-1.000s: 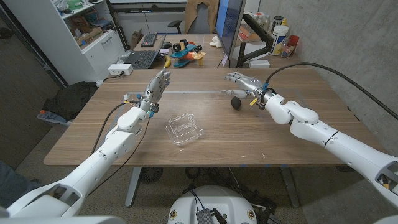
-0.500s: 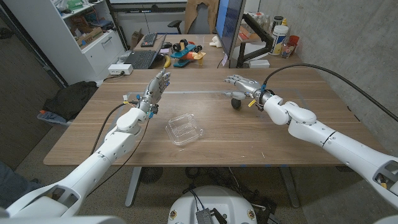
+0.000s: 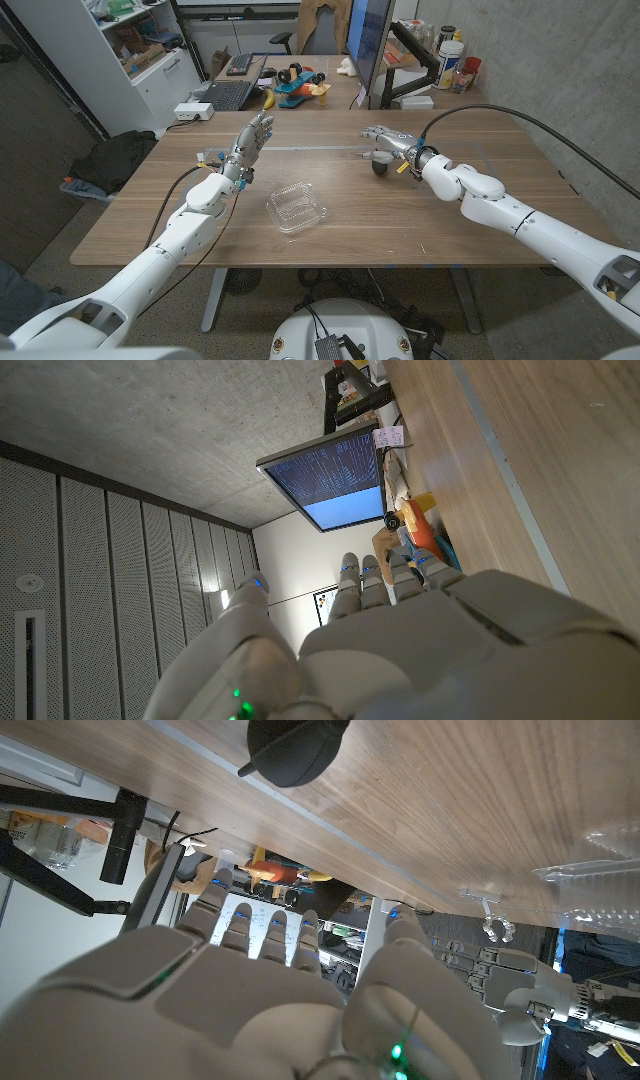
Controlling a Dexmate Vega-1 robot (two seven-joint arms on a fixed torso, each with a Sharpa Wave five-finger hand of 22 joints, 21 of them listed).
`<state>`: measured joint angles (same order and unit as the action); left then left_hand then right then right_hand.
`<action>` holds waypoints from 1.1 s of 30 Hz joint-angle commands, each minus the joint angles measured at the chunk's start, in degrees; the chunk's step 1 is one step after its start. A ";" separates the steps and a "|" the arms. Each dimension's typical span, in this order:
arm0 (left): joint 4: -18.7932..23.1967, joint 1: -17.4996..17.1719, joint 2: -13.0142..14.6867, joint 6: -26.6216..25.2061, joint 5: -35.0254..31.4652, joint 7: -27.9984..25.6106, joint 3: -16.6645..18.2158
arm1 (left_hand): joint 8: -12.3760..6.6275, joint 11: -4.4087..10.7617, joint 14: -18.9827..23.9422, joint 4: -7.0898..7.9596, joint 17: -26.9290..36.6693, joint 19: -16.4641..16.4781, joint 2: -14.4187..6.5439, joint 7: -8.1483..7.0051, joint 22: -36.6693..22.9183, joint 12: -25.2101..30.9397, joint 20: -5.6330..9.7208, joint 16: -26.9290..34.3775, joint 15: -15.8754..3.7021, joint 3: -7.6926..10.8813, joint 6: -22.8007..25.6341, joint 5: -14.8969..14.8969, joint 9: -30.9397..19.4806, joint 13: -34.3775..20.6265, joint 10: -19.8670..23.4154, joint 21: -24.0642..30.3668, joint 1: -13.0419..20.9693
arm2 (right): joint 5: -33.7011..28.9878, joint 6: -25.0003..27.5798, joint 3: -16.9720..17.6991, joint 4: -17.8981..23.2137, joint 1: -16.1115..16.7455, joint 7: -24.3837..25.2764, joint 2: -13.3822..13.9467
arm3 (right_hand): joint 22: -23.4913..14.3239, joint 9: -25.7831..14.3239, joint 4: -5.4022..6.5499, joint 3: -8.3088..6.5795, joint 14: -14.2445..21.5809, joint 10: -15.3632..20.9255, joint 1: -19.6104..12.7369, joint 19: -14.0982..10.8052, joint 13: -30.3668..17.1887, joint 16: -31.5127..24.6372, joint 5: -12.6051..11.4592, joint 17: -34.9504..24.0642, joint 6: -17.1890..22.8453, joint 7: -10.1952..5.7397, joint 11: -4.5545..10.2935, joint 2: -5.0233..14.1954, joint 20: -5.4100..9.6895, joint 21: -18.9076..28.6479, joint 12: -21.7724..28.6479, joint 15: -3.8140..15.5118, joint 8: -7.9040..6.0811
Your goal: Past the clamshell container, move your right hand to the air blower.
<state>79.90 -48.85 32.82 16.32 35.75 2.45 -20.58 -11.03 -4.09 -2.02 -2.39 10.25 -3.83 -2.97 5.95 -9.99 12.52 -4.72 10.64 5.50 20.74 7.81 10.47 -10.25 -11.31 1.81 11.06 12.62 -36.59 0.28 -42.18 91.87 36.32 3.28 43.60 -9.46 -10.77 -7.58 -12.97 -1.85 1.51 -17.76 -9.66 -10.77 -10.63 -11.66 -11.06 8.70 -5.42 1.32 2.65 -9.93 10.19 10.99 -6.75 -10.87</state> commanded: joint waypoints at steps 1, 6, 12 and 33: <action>-0.24 0.33 -0.02 -0.14 -0.08 0.16 -0.16 | -0.12 -0.23 -0.14 -0.25 0.24 -0.06 -0.33 0.18 -0.23 0.17 -0.15 0.17 0.09 0.19 0.43 0.19 -0.24 -0.18 0.33 0.08 -0.07 | 0.60 0.62 -0.85 -1.49 -0.63 -0.69 -0.49 | -0.24 -0.25 0.08 0.17 -0.20 -0.16 0.14 0.26 -0.25 -0.31 -0.23 -0.11 -0.10 -0.18 -0.10 -0.26 -0.23 0.26 -0.15 -0.21 -0.18; -0.25 0.39 -0.02 -0.14 -0.16 0.18 -0.22 | -0.12 -0.27 -0.15 -0.28 0.24 -0.11 -0.34 0.14 -0.24 0.15 -0.23 0.17 0.11 0.18 0.50 0.19 -0.24 -0.19 0.31 0.07 -0.09 | 0.99 0.59 -1.02 -2.05 -0.69 -0.52 -0.55 | -0.24 -0.25 0.09 0.20 -0.16 -0.12 0.18 0.30 -0.25 -0.36 -0.22 -0.11 -0.14 -0.23 -0.10 -0.30 -0.28 0.27 -0.11 -0.17 -0.17; 0.03 0.16 0.10 -0.16 -0.24 -0.08 -0.14 | -0.13 -0.19 -0.16 -0.31 0.24 -0.11 -0.36 0.06 -0.24 0.15 -0.24 0.16 0.11 0.16 0.59 0.19 -0.25 -0.19 0.34 0.09 -0.11 | 1.15 1.02 -1.40 -2.41 -0.88 -0.84 -0.67 | -0.24 -0.26 0.08 0.21 -0.17 -0.13 0.17 0.33 -0.25 -0.40 -0.22 -0.10 -0.15 -0.21 -0.21 -0.29 -0.30 0.29 -0.08 -0.16 -0.18; 0.34 -0.01 0.07 -0.49 -0.38 -0.05 -0.50 | -0.18 -0.30 -0.17 -0.40 0.24 -0.12 -0.43 0.00 -0.24 0.16 -0.25 0.17 0.01 0.12 0.90 0.19 -0.25 -0.19 0.46 0.12 -0.18 | 1.64 1.25 -2.23 -2.56 -1.19 -1.93 -0.54 | -0.24 -0.26 0.14 0.29 0.12 0.01 0.28 0.38 -0.26 -0.65 -0.19 -0.11 -0.07 -0.19 -0.27 -0.27 -0.41 0.38 0.07 0.22 -0.25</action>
<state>80.11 -48.85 32.98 16.19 35.38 2.28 -20.80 -11.03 -4.10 -2.02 -2.53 10.25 -3.83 -3.14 5.91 -9.99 12.52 -4.72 10.64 5.50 20.60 8.22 10.47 -10.25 -11.31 1.80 11.06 12.45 -35.22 1.42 -44.10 89.22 35.17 1.89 42.89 -9.46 -10.77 -7.34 -12.74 -1.84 1.52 -17.76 -9.45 -10.77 -11.07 -11.66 -11.06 8.48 -5.63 1.32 2.65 -10.14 10.19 10.99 -6.75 -10.87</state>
